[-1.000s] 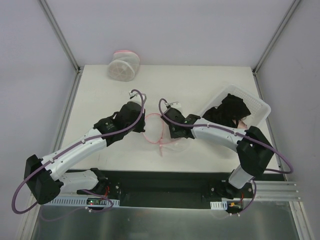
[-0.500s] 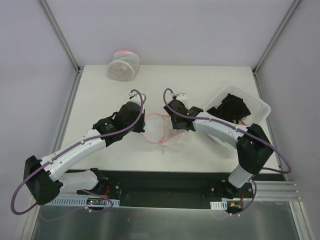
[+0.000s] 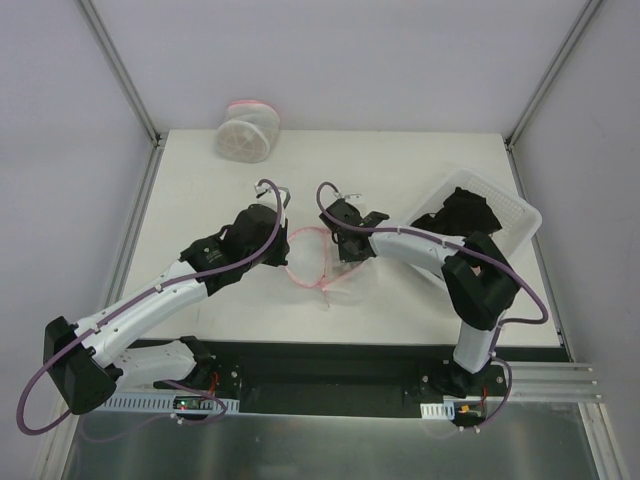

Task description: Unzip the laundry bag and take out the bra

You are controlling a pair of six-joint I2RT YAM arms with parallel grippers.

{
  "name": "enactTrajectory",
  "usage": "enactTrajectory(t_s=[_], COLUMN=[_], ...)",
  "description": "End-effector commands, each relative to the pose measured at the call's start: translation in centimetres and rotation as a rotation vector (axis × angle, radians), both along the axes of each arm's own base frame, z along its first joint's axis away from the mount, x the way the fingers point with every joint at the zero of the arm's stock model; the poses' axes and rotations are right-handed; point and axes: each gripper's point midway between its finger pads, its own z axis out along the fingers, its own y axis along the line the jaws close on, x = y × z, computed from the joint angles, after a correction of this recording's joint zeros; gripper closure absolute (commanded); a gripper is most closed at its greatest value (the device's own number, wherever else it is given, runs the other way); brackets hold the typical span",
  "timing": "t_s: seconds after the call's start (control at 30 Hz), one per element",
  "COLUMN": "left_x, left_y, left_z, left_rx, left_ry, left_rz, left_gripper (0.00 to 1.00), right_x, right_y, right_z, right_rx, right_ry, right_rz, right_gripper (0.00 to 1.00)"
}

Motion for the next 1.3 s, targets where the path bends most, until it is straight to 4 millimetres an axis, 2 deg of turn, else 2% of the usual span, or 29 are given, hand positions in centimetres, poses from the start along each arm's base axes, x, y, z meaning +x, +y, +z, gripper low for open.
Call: enactTrajectory(t_s=[0.0, 0.07, 0.1, 0.2, 0.23, 0.3, 0.33, 0.53, 0.63, 0.83, 1.07, 1.2, 1.27], left_x=[0.0, 0.1, 0.2, 0.4, 0.5, 0.6, 0.7, 0.9, 0.9, 0.9, 0.7, 0.6, 0.6], left_y=[0.5, 0.6, 0.7, 0.8, 0.7, 0.8, 0.6, 0.3, 0.3, 0.0, -0.3, -0.5, -0.5], left_z=[0.6, 0.4, 0.3, 0.0, -0.2, -0.5, -0.6, -1.3, -1.7, -1.8, -2.4, -2.7, -2.8], left_rx=[-0.003, 0.005, 0.011, 0.027, 0.032, 0.042, 0.044, 0.060, 0.066, 0.056, 0.057, 0.056, 0.056], left_ry=[-0.021, -0.022, -0.021, -0.020, -0.015, -0.009, -0.007, 0.013, 0.026, 0.037, 0.062, 0.074, 0.078], left_rz=[0.003, 0.008, 0.010, 0.021, 0.019, 0.024, 0.024, 0.020, 0.020, 0.016, 0.009, 0.003, 0.002], left_gripper=[1.00, 1.00, 1.00, 1.00, 1.00, 1.00, 1.00, 1.00, 1.00, 1.00, 1.00, 1.00, 1.00], right_x=[0.3, 0.1, -0.1, -1.0, -1.5, -2.3, -2.8, -4.1, -4.6, -5.1, -5.0, -4.5, -4.0], right_y=[1.0, 0.6, 0.7, 0.8, 0.8, 1.0, 1.0, 1.0, 1.3, 1.3, 1.2, 0.5, -0.3], right_z=[3.5, 5.0, 7.7, 11.3, 13.7, 15.5, 17.0, 19.6, 22.1, 25.6, 29.4, 32.3, 34.6], right_rx=[0.099, 0.124, 0.174, 0.244, 0.298, 0.338, 0.377, 0.458, 0.530, 0.613, 0.701, 0.727, 0.750], right_ry=[-0.062, -0.092, -0.140, -0.205, -0.242, -0.272, -0.296, -0.332, -0.371, -0.435, -0.525, -0.602, -0.660], right_rz=[-0.001, 0.010, 0.021, 0.064, 0.077, 0.108, 0.122, 0.144, 0.168, 0.196, 0.190, 0.162, 0.139], right_gripper=[0.99, 0.99, 0.99, 0.99, 0.99, 0.99, 0.99, 0.99, 0.99, 0.98, 0.99, 0.99, 0.99])
